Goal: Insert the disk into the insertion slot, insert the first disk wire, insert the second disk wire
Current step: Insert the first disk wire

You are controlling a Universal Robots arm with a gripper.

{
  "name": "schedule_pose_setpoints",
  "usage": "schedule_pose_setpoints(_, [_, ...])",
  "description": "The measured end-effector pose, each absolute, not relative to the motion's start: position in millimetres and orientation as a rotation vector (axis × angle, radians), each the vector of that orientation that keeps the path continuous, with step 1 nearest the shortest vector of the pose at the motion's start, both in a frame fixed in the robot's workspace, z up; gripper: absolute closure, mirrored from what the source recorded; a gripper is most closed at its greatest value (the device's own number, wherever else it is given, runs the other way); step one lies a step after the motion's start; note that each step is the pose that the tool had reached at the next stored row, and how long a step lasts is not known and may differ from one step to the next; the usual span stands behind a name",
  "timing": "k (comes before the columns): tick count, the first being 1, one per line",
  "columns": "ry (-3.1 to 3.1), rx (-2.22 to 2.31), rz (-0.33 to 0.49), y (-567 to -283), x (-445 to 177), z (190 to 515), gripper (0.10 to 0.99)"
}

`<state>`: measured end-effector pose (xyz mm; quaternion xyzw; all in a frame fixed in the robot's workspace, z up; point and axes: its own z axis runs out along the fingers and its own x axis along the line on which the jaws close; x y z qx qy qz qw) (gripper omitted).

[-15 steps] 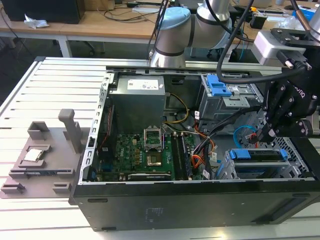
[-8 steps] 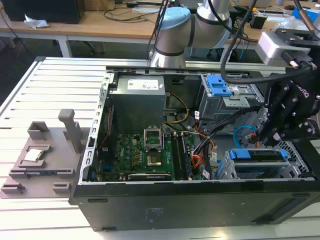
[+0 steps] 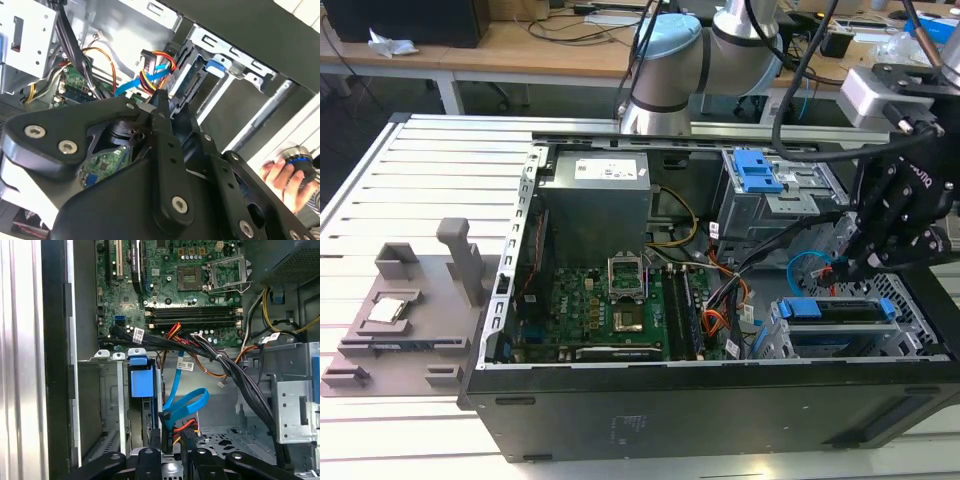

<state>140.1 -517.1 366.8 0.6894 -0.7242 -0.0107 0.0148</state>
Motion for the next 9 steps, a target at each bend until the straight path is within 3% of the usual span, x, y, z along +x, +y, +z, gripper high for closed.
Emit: schedule_pose_setpoints(9, [-2.254, 2.145, -0.033, -517.1, 140.2, 362.2, 0.8])
